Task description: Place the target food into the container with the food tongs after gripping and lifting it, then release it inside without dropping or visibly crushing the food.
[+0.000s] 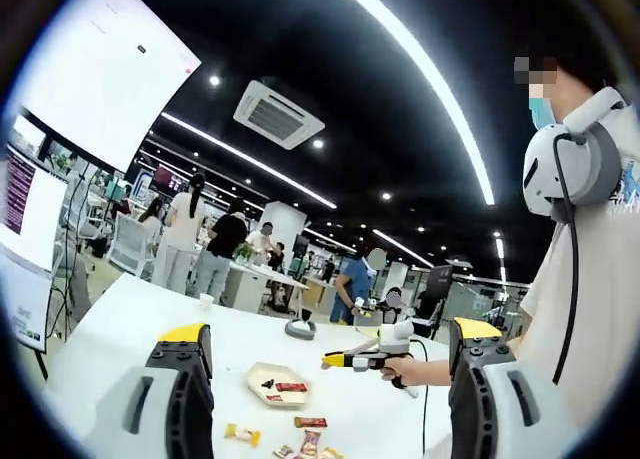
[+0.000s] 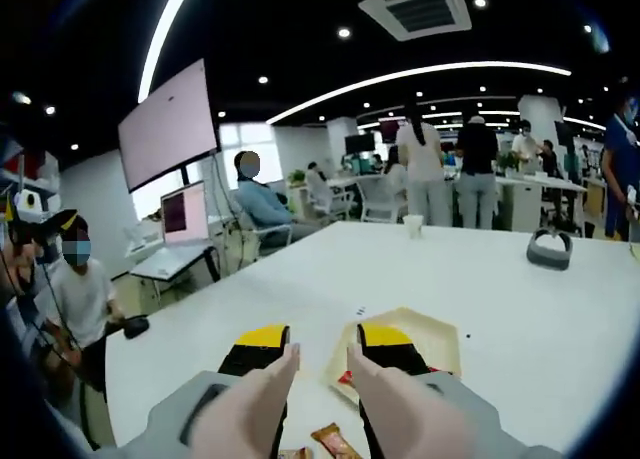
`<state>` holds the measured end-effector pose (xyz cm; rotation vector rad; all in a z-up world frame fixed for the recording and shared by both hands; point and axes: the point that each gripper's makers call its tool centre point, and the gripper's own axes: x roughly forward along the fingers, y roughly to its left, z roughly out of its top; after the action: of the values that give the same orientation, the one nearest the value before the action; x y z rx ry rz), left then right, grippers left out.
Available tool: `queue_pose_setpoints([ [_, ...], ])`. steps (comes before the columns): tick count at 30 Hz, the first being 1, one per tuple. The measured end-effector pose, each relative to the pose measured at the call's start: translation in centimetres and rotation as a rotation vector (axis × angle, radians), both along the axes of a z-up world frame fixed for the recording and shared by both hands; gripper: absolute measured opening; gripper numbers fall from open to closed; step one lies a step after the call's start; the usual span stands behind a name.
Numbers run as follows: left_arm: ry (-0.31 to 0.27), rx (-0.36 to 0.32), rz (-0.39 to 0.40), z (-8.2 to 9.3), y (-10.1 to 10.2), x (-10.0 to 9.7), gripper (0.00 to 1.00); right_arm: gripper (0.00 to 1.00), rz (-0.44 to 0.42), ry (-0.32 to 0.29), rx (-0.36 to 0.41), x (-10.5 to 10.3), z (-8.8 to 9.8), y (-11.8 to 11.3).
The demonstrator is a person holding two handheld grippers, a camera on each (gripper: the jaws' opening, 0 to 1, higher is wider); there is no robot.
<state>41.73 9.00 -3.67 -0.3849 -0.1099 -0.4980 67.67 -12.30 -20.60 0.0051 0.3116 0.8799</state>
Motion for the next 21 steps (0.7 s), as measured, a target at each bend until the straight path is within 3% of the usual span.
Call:
queue_pose_setpoints([
  [5, -0.018, -0.020, -0.007, 0.1, -0.1, 0.5, 0.99, 0.26, 0.004, -0.004, -0.008, -0.3, -0.1, -0.3],
  [12, 0.011, -0.023, -0.033, -0.5, 0.4, 1.4, 0.99, 0.27, 0.025, -0.012, -0.051, -1.6, -0.7, -0.6],
  [16, -0.003, -0.044, -0.045, 1.1, 0.6, 2.5, 0.99, 0.27, 0.036, -0.027, -0.039, -2.4, -0.6, -0.7],
  [21, -0.032, 0.023, -0.067, 2.2, -0.5, 3.2, 0.99, 0.26, 0.028, -0.017, -0.028, -2.9, -1.3, -1.1],
])
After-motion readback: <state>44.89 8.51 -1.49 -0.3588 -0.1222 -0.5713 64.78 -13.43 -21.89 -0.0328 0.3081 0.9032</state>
